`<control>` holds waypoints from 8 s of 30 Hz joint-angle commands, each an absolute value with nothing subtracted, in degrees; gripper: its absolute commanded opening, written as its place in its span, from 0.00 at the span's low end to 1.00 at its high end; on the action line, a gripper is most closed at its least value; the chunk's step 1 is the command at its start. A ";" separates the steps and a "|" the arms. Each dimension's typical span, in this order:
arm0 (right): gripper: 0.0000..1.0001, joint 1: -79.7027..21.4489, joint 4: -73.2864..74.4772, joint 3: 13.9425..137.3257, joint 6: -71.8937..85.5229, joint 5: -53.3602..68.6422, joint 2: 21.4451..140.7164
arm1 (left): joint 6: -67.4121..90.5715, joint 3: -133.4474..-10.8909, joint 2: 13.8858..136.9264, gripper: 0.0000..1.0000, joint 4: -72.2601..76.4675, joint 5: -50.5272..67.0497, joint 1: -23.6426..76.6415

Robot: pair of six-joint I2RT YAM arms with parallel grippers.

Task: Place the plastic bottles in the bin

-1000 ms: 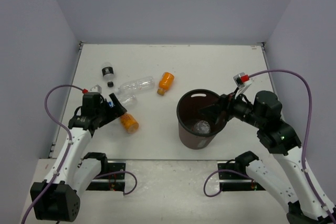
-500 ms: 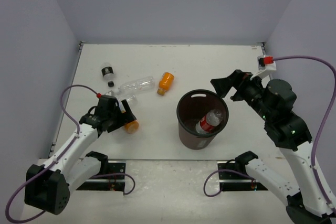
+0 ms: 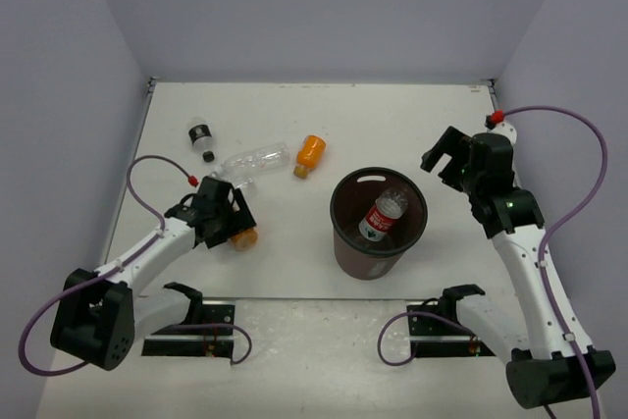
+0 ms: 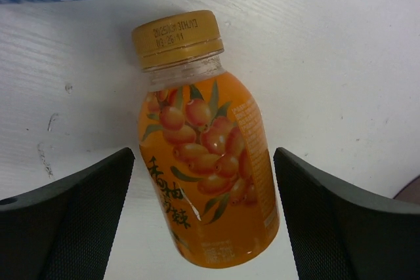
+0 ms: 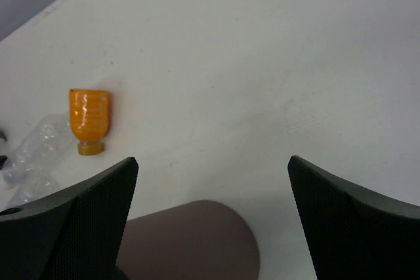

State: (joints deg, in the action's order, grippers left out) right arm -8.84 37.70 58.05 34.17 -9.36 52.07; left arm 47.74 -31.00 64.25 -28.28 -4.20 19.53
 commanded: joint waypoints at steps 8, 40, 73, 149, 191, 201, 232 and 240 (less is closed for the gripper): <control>0.99 -8.26 37.97 47.31 37.33 -15.27 45.10 | 47.30 -31.59 62.90 0.46 -23.43 -3.63 24.81; 0.99 -7.25 29.79 35.71 35.96 -12.56 39.65 | 14.38 -76.11 76.97 0.52 -7.91 -11.80 65.87; 0.99 -7.29 32.87 45.56 38.73 -15.14 44.16 | 14.04 -74.04 77.55 1.00 -10.02 -11.10 38.73; 0.99 -7.03 37.79 45.79 34.72 -11.33 43.23 | 21.88 -79.02 80.94 0.81 -12.68 -23.99 71.98; 0.99 -7.02 37.10 45.80 34.37 -14.34 42.53 | 70.63 -47.71 67.30 1.00 -37.20 -19.65 10.21; 0.99 -7.03 36.74 45.62 34.10 -13.54 43.15 | 85.44 -39.29 68.06 1.00 -33.66 -24.94 6.91; 0.99 -6.96 37.00 45.18 33.49 -13.69 40.90 | 86.96 -38.94 76.16 0.47 -30.03 -27.42 4.75; 0.99 -7.03 37.00 45.11 33.64 -13.31 39.33 | 84.27 -41.60 64.98 0.32 -39.97 -30.58 4.75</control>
State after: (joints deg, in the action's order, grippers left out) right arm -7.11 38.15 45.50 34.04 -12.60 40.48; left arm 85.77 -38.36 73.57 -33.00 -25.26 5.26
